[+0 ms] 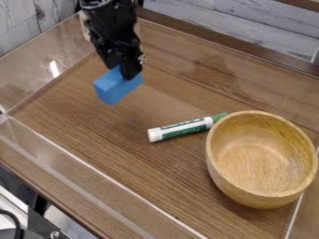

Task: Put the blue block in the brown bowl

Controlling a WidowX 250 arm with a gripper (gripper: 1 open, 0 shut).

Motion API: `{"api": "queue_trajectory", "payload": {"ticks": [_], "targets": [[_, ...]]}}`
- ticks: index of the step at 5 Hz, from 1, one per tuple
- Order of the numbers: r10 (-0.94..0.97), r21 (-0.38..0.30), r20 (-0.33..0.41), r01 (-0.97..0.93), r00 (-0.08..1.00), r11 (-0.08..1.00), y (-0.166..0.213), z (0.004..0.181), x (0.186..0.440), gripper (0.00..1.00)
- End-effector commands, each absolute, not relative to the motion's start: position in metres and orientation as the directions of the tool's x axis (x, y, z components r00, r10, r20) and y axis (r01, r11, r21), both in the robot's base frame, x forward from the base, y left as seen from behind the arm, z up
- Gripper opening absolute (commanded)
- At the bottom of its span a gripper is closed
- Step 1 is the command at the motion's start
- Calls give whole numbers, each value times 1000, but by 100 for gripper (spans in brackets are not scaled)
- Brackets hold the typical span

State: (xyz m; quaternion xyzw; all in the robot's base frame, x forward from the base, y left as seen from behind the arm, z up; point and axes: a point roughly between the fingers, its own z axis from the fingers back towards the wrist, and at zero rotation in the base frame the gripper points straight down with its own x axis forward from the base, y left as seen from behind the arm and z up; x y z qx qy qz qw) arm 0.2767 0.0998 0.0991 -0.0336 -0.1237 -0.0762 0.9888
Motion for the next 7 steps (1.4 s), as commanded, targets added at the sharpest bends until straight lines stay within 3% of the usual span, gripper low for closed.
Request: {"api": "queue_trajectory", "payload": {"ticks": [1,4,7], "targets": [[-137,-7,341,149,930,989,106,124,285,0],[-120,-15,383,136,916,991,72,138,276,0],[-145,-25,411,170,900,985,-12,153,270,0]]}}
